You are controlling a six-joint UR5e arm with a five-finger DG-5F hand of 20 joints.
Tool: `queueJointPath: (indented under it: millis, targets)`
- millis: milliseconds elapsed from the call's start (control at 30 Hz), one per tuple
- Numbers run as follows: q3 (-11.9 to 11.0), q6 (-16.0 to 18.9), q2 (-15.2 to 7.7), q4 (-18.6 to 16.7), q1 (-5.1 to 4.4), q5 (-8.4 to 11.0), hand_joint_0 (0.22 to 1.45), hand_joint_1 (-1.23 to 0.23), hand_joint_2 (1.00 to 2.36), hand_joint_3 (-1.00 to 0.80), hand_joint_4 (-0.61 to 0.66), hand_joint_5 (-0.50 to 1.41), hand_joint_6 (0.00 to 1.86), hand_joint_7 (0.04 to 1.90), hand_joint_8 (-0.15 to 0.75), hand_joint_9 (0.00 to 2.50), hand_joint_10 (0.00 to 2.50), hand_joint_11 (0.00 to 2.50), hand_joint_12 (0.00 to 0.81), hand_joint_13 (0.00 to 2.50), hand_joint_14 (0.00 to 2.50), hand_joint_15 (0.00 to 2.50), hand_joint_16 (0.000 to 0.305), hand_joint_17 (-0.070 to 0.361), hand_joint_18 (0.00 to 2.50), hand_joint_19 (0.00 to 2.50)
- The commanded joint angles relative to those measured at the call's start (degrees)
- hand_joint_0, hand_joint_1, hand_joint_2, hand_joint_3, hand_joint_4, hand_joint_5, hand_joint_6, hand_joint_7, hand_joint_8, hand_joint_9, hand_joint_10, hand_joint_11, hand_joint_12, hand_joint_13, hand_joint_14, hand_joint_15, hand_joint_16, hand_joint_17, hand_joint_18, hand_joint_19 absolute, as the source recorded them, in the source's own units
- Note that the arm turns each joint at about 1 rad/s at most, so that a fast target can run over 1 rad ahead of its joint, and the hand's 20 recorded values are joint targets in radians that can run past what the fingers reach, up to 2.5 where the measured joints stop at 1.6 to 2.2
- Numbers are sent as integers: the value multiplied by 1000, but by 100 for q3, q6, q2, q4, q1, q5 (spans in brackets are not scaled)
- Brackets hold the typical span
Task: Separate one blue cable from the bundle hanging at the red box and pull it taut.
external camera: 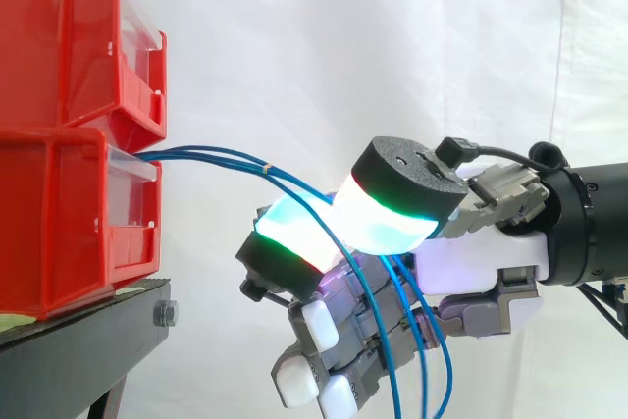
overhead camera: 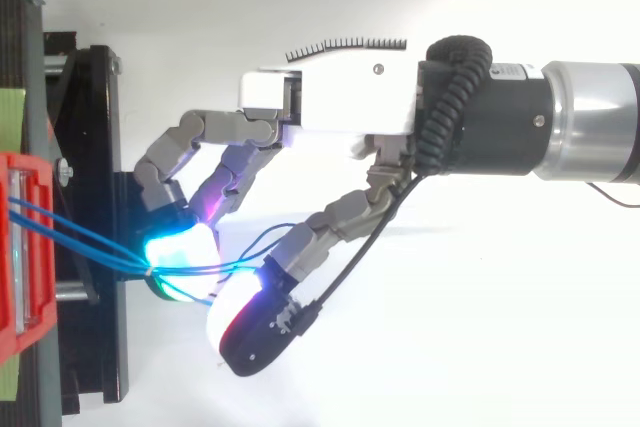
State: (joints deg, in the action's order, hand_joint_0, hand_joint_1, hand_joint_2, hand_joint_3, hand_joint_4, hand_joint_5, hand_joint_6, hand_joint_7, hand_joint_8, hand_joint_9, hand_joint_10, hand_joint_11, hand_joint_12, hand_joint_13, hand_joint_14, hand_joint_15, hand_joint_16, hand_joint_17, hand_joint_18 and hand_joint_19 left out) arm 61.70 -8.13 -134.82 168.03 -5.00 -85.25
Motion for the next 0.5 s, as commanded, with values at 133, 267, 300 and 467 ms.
queueJointPath:
  millis: [133,267,300,467]
  targets:
    - [0,-57,0,-7,-1,0,452,-738,1000,-500,52,-112,858,1083,302,1000,18,783,334,842,16,412,40,89,834,355]
    - [0,-57,0,-7,-1,0,523,-499,1000,-500,41,-116,838,1101,285,985,20,780,312,823,15,422,36,80,787,405]
    - [0,-57,0,-7,-10,0,549,-498,1000,-500,35,-117,837,1100,280,982,18,775,306,816,17,431,34,77,774,417]
    - [8,-57,0,-7,-10,0,593,-676,1008,-380,-1,-117,843,1127,283,979,21,797,302,807,18,434,33,74,758,428]
